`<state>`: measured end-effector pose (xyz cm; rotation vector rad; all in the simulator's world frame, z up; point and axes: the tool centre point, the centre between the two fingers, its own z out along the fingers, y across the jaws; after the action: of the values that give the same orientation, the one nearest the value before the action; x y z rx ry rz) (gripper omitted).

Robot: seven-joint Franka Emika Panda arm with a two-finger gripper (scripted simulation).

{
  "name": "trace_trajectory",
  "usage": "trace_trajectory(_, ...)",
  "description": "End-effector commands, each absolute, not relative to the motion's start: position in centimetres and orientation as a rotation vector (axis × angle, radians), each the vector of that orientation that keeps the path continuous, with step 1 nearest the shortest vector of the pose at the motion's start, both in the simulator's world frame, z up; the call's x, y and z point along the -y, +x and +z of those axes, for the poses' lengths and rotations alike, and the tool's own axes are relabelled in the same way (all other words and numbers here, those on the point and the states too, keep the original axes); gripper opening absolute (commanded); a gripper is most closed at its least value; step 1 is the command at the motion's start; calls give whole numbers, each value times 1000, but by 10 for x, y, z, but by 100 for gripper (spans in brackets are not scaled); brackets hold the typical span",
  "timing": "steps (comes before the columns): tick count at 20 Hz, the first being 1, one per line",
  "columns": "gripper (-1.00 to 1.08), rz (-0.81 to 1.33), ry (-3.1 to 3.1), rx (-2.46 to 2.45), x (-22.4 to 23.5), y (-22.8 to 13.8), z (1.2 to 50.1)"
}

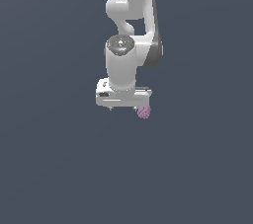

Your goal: Pick up the object and move it to a goal position.

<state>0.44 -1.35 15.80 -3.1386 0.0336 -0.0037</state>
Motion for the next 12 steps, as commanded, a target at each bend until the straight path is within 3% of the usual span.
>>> trace_trajectory(1, 100, -4, -3139, -34, 13, 4, 158)
trace_trajectory(12, 100, 17, -3132, 14, 19, 3, 151)
